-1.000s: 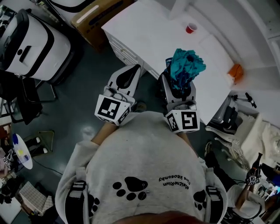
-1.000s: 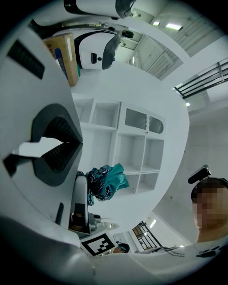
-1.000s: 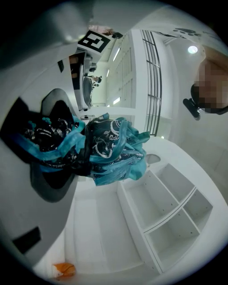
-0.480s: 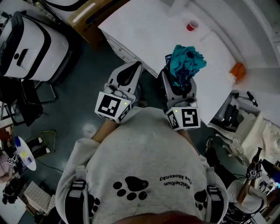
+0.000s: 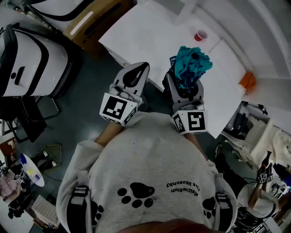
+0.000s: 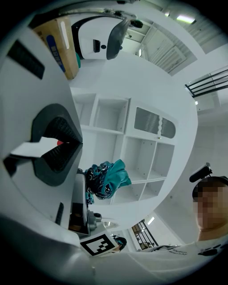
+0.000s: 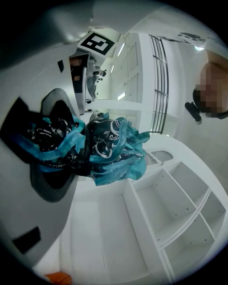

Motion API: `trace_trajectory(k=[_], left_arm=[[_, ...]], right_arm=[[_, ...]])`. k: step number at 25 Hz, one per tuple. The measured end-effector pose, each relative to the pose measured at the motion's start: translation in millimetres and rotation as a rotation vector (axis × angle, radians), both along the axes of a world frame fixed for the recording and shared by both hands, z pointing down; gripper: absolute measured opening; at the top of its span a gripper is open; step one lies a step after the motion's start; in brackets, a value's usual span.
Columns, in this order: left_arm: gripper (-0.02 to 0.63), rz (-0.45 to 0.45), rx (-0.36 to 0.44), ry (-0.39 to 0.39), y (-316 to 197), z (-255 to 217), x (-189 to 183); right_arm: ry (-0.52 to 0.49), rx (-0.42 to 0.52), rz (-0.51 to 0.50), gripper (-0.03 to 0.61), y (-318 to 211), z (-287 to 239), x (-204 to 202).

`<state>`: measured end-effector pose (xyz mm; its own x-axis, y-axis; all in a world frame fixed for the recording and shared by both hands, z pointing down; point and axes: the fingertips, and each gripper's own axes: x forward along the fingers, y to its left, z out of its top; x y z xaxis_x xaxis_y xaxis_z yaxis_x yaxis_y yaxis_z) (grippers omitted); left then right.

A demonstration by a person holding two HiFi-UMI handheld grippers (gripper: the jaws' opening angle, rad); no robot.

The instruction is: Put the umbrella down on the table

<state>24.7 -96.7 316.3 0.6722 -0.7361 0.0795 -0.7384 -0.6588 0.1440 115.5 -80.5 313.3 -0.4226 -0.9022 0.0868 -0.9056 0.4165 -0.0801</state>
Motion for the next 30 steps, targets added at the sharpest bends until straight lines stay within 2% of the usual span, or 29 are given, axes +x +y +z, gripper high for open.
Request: trace_trajectory(k=[9,15,30], left_arm=[[0.018,0.049,-0.042,-0.014,-58.2,18.6,-7.3],[0.018,0.079,-0.076,-0.016,-82.6,34.2,-3.0],[0.018,0.148,-0.114,-0.011,-137.5,51.9,-20.6]], right_arm=[[0.011,-0.072,0.036,0.265,-55.2,21.7,-12.4],[0.034,-0.126,0.054,0.265,-80.7,42.3,-10.8],[0.047,-0.204,0.109,0.265,-133.5,69.6,-32.5]])
